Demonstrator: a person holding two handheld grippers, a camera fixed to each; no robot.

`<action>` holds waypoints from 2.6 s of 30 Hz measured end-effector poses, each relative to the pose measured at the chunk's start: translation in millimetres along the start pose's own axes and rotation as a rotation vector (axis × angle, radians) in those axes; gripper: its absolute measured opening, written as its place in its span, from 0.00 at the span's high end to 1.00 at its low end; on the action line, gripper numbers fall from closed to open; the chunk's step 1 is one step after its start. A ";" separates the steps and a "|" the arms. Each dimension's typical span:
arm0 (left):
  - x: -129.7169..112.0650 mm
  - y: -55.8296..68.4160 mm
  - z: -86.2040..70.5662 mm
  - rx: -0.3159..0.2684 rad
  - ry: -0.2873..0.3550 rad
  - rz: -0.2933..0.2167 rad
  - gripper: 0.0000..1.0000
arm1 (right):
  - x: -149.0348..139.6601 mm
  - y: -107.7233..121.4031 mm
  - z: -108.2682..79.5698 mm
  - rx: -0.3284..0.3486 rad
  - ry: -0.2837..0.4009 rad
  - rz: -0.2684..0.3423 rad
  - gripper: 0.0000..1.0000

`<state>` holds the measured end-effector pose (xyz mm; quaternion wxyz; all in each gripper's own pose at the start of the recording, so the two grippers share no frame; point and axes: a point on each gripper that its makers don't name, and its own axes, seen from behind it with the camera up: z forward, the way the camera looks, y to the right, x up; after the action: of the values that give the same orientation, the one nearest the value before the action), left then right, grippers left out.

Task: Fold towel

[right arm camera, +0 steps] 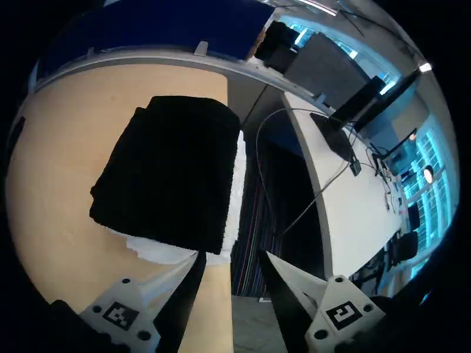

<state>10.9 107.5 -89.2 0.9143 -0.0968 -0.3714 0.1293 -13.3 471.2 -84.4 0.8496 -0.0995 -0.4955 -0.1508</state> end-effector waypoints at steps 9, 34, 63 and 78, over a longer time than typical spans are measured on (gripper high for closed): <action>0.3 -0.1 -2.2 -0.006 0.011 -0.007 0.13 | 4.2 2.9 -12.7 -0.034 0.047 0.043 0.01; -1.9 -6.2 -13.7 0.001 0.035 -0.024 0.13 | 43.5 -57.0 -23.6 0.082 0.141 0.038 0.00; -2.7 -19.3 -14.7 0.012 0.053 -0.064 0.13 | 97.5 -93.5 -58.7 0.137 0.321 0.112 0.00; 2.3 -31.4 -20.5 0.025 0.111 -0.110 0.13 | 203.0 -161.9 -194.6 0.229 0.797 0.249 0.00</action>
<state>32.0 76.8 -93.6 0.9403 -0.0719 -0.3233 0.0778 181.4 225.9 0.6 0.9918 0.0025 -0.1262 -0.0177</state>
